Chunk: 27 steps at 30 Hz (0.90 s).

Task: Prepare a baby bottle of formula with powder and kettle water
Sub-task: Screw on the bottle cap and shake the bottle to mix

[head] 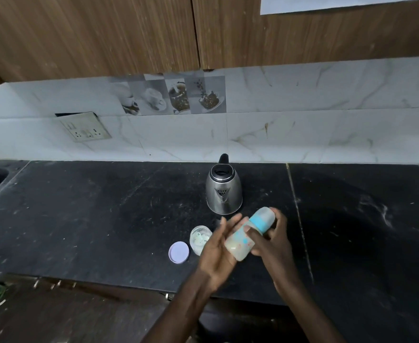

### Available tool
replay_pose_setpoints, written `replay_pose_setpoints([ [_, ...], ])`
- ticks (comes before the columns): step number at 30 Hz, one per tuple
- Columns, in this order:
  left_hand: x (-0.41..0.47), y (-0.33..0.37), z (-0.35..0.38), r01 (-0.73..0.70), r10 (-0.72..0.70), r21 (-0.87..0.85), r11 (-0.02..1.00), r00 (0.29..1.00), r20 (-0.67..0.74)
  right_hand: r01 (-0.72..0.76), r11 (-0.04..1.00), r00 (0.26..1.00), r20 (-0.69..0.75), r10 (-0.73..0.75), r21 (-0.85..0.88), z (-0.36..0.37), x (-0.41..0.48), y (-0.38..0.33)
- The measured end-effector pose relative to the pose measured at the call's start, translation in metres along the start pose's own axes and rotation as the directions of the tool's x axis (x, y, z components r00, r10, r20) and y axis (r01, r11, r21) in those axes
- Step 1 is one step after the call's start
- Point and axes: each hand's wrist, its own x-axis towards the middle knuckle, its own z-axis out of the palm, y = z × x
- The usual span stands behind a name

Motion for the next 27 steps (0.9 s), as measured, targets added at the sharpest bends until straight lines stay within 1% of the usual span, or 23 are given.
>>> replay_pose_setpoints([
  [2,-0.004,-0.003,-0.008,0.035,-0.052,0.142,0.989,0.991,0.12,0.013,0.996,0.999,0.047,-0.008,-0.088,-0.007,0.0,0.004],
  [4,-0.01,-0.004,-0.015,0.066,-0.129,0.275,0.959,0.967,0.219,0.006,0.989,0.996,0.09,0.008,-0.15,-0.013,0.0,0.009],
  [6,-0.016,-0.004,-0.018,0.106,-0.205,0.358,0.928,0.946,0.251,-0.008,0.981,0.989,0.146,0.037,-0.193,-0.017,-0.001,0.013],
  [8,-0.016,-0.006,-0.021,0.124,-0.244,0.411,0.903,0.936,0.255,-0.02,0.976,0.981,0.183,0.061,-0.218,-0.02,-0.002,0.017],
  [12,-0.013,-0.007,-0.027,0.089,-0.261,0.524,0.847,0.929,0.263,0.032,0.955,0.971,0.234,0.04,-0.296,-0.027,-0.002,0.02],
  [17,-0.006,-0.015,-0.018,-0.044,-0.2,0.635,0.772,0.931,0.307,0.193,0.904,0.937,0.345,-0.054,-0.382,-0.032,-0.005,0.013],
  [20,-0.002,-0.021,-0.012,-0.129,-0.1,0.68,0.722,0.953,0.286,0.233,0.878,0.938,0.335,-0.089,-0.419,-0.034,0.001,0.015],
  [24,0.006,-0.032,-0.009,-0.153,0.036,0.682,0.715,0.982,0.183,0.256,0.846,0.939,0.328,-0.103,-0.468,-0.035,0.011,0.017],
  [27,0.017,-0.04,-0.013,-0.165,0.116,0.733,0.659,0.986,0.118,0.27,0.82,0.935,0.341,-0.099,-0.504,-0.032,0.014,0.018],
])
